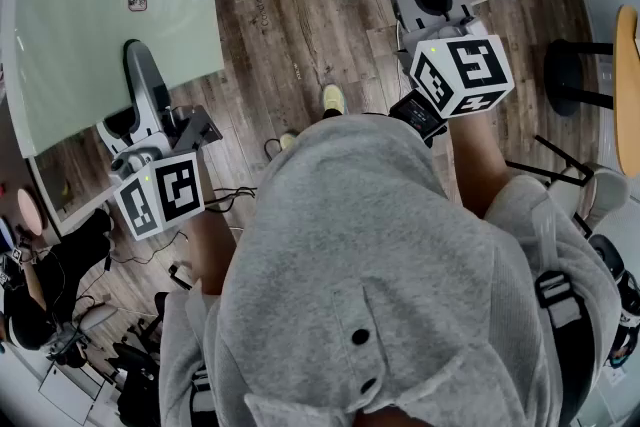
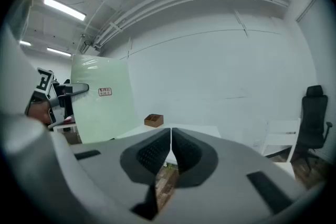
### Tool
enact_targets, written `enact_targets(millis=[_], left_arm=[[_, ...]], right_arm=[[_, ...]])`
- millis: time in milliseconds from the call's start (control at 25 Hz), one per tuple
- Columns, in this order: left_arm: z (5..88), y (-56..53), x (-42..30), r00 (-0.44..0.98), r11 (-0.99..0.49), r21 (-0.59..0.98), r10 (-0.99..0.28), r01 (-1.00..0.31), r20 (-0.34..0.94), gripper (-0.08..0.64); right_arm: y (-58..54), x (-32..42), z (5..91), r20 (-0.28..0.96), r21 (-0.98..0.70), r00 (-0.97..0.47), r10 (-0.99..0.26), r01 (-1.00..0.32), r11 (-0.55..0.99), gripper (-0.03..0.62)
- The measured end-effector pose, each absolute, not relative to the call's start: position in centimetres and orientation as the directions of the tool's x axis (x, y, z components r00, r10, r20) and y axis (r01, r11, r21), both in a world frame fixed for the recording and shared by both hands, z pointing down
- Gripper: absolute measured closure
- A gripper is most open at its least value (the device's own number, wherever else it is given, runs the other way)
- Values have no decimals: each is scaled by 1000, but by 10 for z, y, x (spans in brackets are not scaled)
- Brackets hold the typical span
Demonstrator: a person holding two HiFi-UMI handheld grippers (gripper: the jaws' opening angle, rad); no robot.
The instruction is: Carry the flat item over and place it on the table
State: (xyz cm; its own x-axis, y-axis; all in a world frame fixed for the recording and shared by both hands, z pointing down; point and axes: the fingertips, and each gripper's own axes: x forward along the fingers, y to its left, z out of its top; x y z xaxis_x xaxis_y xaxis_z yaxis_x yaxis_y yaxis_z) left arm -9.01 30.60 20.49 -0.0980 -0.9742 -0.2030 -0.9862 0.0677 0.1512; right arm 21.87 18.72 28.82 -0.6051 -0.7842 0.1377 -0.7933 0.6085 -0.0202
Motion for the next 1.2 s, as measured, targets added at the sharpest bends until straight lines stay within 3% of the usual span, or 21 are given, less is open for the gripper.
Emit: enact_targets(millis=[680, 1200], left_arm=[[204, 293, -57, -118, 96, 123, -975, -988, -189, 279], [200, 284, -53, -120, 97, 110, -967, -989, -225, 279]], right_arm=[[181, 229, 300, 132, -70, -702, -700, -711, 699, 565], [166, 232, 301, 98, -29, -656, -748, -753, 657, 566]])
